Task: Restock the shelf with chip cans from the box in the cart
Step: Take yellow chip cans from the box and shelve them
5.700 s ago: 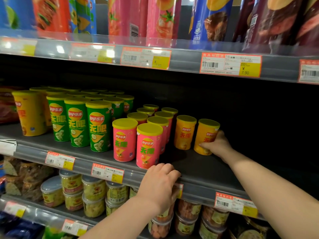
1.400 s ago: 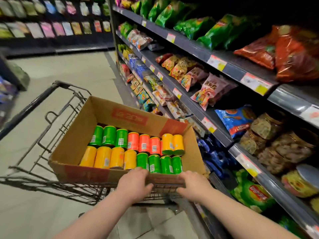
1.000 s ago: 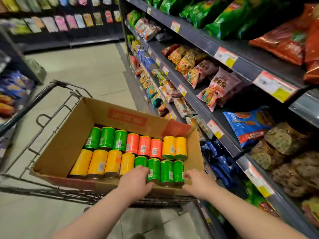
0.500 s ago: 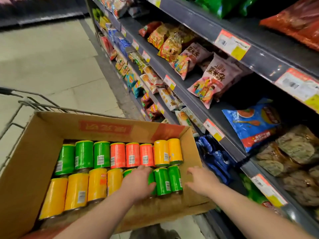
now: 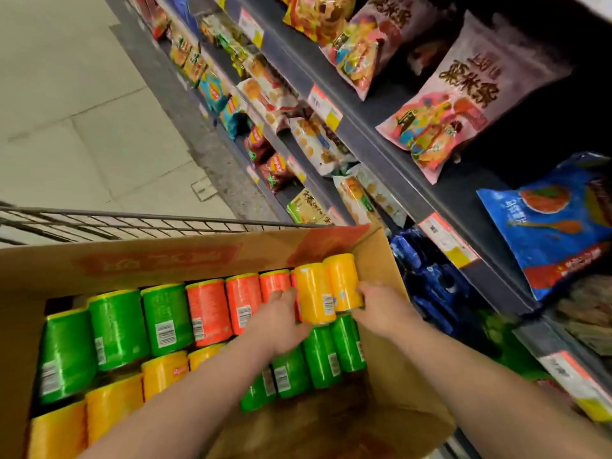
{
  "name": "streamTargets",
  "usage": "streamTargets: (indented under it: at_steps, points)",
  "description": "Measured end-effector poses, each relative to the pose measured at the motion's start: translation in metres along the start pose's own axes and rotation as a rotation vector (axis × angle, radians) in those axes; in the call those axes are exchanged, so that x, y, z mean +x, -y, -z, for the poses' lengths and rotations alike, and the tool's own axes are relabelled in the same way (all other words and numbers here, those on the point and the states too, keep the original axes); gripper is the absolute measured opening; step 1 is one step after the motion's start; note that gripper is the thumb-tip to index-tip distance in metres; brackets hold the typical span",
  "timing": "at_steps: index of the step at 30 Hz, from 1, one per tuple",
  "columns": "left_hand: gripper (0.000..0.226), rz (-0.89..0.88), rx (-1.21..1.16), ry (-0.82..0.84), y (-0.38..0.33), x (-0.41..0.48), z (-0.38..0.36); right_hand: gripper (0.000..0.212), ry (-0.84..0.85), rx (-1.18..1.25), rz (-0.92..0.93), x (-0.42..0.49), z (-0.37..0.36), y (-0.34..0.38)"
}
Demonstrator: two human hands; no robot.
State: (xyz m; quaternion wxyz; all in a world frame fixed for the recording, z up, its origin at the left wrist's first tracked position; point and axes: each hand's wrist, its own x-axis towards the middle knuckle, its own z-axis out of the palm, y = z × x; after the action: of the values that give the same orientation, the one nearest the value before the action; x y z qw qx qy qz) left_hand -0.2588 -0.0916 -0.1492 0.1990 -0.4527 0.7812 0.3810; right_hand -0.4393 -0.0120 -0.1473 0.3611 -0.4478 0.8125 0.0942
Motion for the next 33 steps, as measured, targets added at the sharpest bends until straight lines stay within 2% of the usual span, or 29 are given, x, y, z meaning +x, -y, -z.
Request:
streamTargets:
  at_steps: [4, 11, 15, 18, 26, 33]
  points:
    - [0.071, 0.078, -0.224, 0.006, -0.006, 0.027, -0.003, 0.045, 0.001, 0.050, -0.080, 0.024, -0.007, 0.001]
    - [0.067, 0.220, -0.604, -0.030, -0.013, 0.060, -0.022, 0.053, -0.007, 0.204, -0.177, 0.050, -0.025, 0.005]
    - [0.046, 0.231, -0.746, -0.048, -0.014, 0.069, -0.031, 0.058, -0.027, 0.239, -0.207, 0.057, -0.032, 0.006]
    - [0.054, 0.252, -0.779, -0.027, -0.011, 0.074, -0.038, 0.064, -0.053, 0.270, -0.225, 0.060, -0.034, 0.007]
    - [0.047, 0.295, -0.894, -0.079, 0.015, 0.057, -0.042, 0.084, -0.074, 0.201, -0.305, 0.068, -0.037, 0.015]
    - [0.046, 0.269, -0.945, -0.097, 0.032, 0.041, -0.043, 0.082, -0.092, 0.217, -0.302, 0.069, -0.045, 0.023]
